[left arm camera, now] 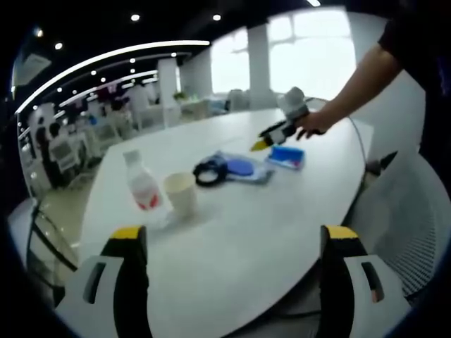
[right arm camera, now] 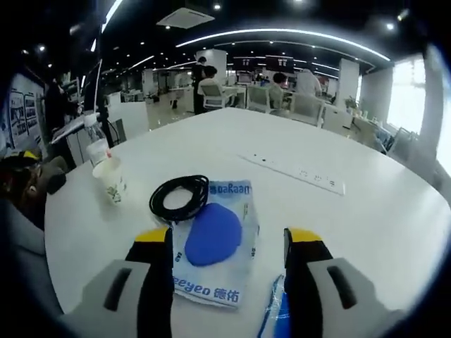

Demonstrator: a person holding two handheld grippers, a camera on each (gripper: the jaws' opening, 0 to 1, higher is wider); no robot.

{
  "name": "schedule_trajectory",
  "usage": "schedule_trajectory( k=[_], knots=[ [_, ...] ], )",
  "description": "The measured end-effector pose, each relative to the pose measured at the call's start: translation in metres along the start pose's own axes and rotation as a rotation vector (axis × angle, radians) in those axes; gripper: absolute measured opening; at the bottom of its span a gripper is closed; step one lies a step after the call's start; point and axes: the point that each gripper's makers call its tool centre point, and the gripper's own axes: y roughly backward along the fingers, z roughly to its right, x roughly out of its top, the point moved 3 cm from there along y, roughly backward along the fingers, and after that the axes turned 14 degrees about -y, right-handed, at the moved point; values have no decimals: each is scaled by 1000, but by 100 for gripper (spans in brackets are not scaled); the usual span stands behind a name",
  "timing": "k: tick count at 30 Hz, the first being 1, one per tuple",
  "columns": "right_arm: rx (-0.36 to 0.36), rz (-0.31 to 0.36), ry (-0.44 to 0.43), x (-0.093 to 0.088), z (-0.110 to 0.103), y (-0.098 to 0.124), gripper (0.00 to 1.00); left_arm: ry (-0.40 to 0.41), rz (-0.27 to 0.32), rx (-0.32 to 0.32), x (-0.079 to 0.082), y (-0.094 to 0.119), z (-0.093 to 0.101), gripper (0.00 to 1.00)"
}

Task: Arrange the tabletop items into an orderly group along one side of the table until the central work area is clear of visible clutter.

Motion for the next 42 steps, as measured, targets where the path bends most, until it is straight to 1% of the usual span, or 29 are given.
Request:
schedule_trajectory(
  k=[12, 22, 24, 30, 34, 42],
  knots=[
    [41, -9, 3, 3, -26, -25, 66, 3, -3, 4, -1, 0, -1, 100],
    [49, -19, 9, 10, -36, -44, 64, 7, -4, 6, -2, 1, -2, 100],
    [51, -20, 1, 9, -41, -46, 63, 8, -2, 7, -1, 1, -2, 100],
    [43, -33, 3, 9, -47, -56, 58, 4, -16, -4, -4, 0, 0, 100],
    [37, -32, 10, 11, -50, -63, 57, 4, -19, -4, -4, 0, 0, 100],
    [19, -62, 38, 10, -52, -78, 52, 4, -28, 2, -5, 0, -2, 99]
  ],
)
